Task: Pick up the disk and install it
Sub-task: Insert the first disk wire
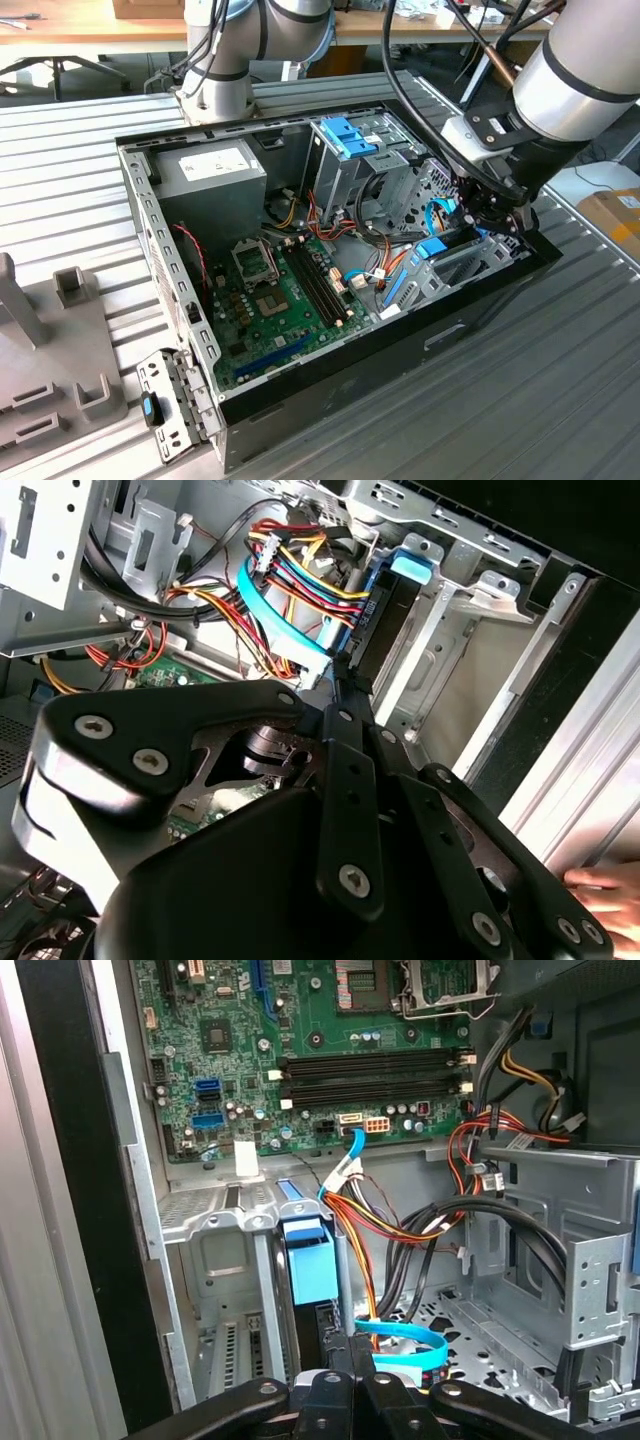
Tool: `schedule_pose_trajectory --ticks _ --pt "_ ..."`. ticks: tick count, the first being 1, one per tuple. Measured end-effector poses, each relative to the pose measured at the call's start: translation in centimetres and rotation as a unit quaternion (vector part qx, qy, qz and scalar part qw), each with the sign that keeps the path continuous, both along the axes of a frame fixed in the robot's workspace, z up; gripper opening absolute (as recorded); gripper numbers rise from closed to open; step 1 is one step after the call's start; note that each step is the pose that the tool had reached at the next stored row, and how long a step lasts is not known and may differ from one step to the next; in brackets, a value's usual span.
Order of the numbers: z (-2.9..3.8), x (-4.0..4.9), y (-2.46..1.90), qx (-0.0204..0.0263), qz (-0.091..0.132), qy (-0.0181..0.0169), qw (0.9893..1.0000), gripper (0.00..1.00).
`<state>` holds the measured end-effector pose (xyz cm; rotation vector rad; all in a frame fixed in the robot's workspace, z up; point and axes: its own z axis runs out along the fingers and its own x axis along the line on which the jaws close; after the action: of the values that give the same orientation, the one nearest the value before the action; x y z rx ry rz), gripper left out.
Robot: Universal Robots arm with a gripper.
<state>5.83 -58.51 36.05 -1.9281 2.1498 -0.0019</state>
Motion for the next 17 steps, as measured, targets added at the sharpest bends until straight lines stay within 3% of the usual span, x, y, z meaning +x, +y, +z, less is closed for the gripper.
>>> schedule_pose_trajectory --ticks 6,10,13,17 --pt "-0.09 -0.01 -0.11 0.0000 0.004 -0.0008 1.0000 0.11" --pt "-0.11 0.03 -0.11 0.0000 0.024 -0.0016 0.9997 0.11" --pt "-0.12 0.04 -0.11 0.0001 0.025 -0.0016 0.9997 0.11" --pt "-0.12 0.51 -0.11 0.0009 0.035 -0.0016 0.9994 0.11"
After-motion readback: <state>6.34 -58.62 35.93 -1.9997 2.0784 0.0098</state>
